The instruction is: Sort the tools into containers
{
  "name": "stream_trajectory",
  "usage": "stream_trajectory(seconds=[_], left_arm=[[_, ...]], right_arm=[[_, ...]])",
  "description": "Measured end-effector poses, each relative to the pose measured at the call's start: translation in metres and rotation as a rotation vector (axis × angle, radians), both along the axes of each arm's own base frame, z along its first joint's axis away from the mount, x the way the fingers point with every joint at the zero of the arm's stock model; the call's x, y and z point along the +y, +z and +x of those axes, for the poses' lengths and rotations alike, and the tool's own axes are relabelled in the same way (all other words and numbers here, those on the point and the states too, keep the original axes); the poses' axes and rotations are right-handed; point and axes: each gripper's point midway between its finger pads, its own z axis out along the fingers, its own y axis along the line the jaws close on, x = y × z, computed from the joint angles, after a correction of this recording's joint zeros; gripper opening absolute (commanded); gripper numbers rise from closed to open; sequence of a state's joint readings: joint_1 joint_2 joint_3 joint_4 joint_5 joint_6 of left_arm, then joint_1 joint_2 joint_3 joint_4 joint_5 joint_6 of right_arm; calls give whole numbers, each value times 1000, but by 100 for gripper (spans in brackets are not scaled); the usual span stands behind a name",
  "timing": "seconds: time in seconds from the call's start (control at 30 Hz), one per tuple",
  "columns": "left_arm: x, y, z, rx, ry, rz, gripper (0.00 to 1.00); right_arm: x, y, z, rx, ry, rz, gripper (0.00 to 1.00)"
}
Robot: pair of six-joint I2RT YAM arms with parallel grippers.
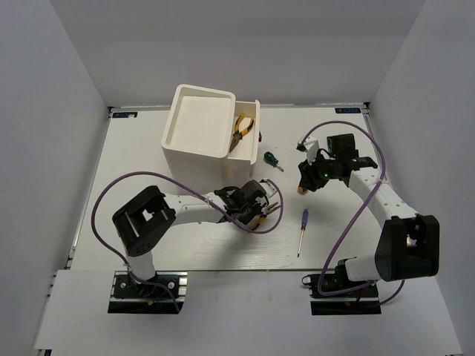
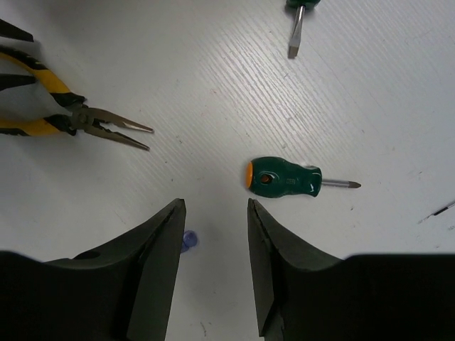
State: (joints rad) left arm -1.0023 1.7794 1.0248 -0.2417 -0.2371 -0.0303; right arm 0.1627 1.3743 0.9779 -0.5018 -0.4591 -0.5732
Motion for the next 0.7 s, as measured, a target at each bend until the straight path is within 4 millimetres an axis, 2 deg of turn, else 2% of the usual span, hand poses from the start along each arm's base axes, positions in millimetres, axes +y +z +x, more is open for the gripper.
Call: stream_trajectory(seconds=[0.03, 0.07, 0.2, 0.37, 0.5, 0.6, 0.7], left_arm=[[-1, -1, 1, -1, -2, -1, 39], [-3, -1, 1, 0, -4, -6, 26], [-7, -2, 0, 5, -26, -13, 1], [-10, 1, -14, 57, -89, -22, 0], [-19, 22, -37, 120, -173, -27, 0], [-50, 78, -34, 73, -230, -104, 0], [-80, 154, -22, -38, -265, -223, 0]], right_arm=[[0, -1, -1, 3, -1, 1, 47], [0, -1, -1, 5, -2, 1, 47], [-1, -3, -3, 13, -9, 3, 47], [-3, -3, -2, 14, -20, 5, 47], [-6, -3, 0, 12, -31, 2, 47], [-11, -7, 0, 4, -50, -18, 47], [-19, -11, 4, -9, -80, -48, 44]])
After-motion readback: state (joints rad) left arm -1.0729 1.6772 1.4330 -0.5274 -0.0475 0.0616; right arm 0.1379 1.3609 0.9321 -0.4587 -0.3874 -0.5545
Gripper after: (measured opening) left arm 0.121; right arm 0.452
